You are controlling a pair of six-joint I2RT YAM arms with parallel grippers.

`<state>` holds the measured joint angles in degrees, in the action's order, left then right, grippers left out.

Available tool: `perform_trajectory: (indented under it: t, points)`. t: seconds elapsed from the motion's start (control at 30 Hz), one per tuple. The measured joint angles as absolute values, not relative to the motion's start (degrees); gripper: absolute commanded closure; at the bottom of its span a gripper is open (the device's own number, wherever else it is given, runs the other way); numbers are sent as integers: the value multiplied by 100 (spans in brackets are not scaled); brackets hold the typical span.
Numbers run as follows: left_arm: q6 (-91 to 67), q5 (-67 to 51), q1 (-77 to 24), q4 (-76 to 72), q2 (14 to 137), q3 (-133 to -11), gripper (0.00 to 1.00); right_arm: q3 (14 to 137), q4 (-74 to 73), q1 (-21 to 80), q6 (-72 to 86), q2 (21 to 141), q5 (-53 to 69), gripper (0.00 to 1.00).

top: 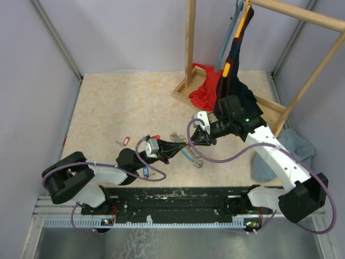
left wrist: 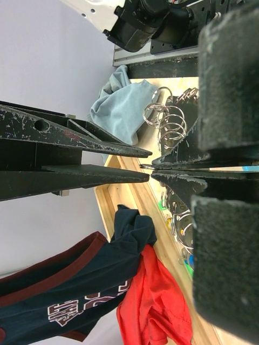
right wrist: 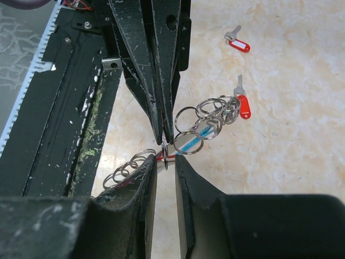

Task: Remove the keys from the keyring

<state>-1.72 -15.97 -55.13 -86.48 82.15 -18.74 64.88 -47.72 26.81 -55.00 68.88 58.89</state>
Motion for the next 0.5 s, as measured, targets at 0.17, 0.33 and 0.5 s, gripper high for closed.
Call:
perform_trajectory:
  t: [0.17, 0.33, 0.5]
  points:
    - [-172, -1590, -5513, -8648, 8215, -1872, 100, 6488, -4772, 2681, -5505, 6888, 5848, 82]
    - [-172, -1590, -5513, -8648, 8211, -1870, 100, 6486, -4772, 2681, -5520, 6888, 5830, 93]
    - [-174, -1590, -5511, -8648, 8171, -1872, 100, 6486, -4772, 2681, -5529, 6888, 5811, 99]
